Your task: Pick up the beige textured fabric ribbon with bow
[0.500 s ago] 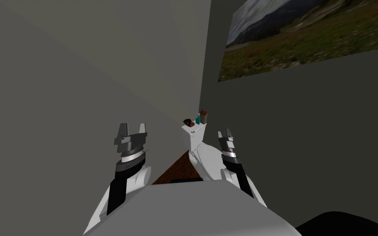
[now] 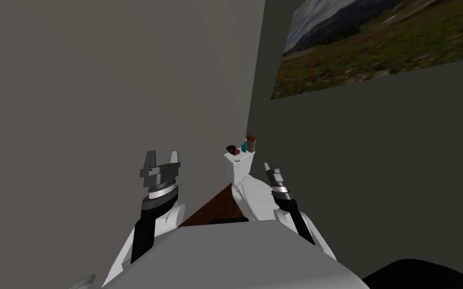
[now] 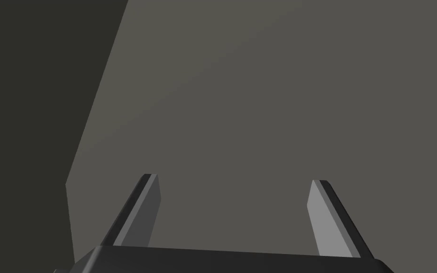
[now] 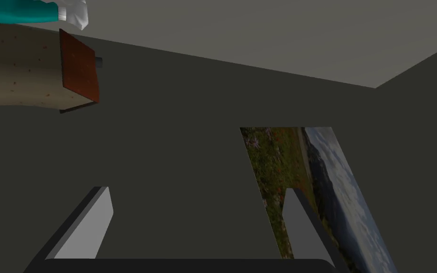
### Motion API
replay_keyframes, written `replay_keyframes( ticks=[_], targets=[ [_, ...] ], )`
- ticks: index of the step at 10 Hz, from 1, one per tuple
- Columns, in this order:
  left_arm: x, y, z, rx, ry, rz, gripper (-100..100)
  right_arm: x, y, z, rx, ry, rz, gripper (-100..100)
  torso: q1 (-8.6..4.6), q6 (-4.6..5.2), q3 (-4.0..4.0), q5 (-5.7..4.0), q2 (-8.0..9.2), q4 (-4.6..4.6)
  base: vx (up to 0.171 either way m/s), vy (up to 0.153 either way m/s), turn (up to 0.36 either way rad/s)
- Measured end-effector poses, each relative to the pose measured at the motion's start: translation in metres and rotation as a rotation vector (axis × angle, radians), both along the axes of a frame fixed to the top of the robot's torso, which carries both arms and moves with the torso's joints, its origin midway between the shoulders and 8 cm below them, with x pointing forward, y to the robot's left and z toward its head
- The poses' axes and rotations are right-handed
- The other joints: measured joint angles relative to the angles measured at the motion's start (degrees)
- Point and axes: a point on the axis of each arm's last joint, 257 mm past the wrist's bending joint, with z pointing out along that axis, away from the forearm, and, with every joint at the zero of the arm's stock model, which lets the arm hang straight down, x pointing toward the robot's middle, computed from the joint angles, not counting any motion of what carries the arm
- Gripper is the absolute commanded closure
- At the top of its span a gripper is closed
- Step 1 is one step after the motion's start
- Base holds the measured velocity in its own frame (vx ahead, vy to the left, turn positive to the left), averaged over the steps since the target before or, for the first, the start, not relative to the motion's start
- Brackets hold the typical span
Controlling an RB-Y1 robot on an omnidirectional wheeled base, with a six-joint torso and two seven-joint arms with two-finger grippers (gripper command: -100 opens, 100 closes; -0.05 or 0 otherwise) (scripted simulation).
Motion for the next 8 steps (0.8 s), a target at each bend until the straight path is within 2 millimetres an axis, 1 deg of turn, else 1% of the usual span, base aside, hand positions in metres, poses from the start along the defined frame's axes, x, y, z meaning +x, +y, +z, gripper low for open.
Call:
replay_keyframes(
  ticks=[2,3,4,5,6,7,8],
  targets=[
    [0.000,0.000,0.000,0.000,0.000,0.000,0,0.002,0.001,-0.012,-0.055,0.042,0.015,-100,0.10,0.00,0.00,0.02,0.00,0.00,-0.044,-0.097,0.175],
    [0.000,0.000,0.000,0.000,0.000,0.000,0,0.005,0.003,-0.024,-0.093,0.075,0.022,-100,0.01,0.01,0.03,0.00,0.06,0.01,-0.044,-0.086,0.103],
    [0.000,0.000,0.000,0.000,0.000,0.000,0,0.008,0.003,-0.030,-0.121,0.094,0.029,-100,0.08,0.02,0.02,0.01,0.02,0.01,-0.050,-0.073,0.200],
    [0.000,0.000,0.000,0.000,0.000,0.000,0,0.010,0.002,-0.040,-0.156,0.121,0.036,-100,0.13,0.00,0.02,0.02,0.04,0.01,-0.037,-0.041,0.127],
    [0.000,0.000,0.000,0.000,0.000,0.000,0,0.011,0.003,-0.045,-0.181,0.137,0.042,-100,0.25,0.02,0.00,0.04,-0.01,0.00,-0.044,-0.049,0.150],
    [0.000,0.000,0.000,0.000,0.000,0.000,0,0.015,0.002,-0.055,-0.217,0.165,0.048,-100,0.23,0.01,0.00,0.05,0.00,0.00,-0.039,-0.044,0.134],
    [0.000,0.000,0.000,0.000,0.000,0.000,0,0.015,0.001,-0.061,-0.244,0.182,0.053,-100,0.27,0.02,-0.01,0.05,-0.02,0.00,-0.058,-0.066,0.201]
  ],
)
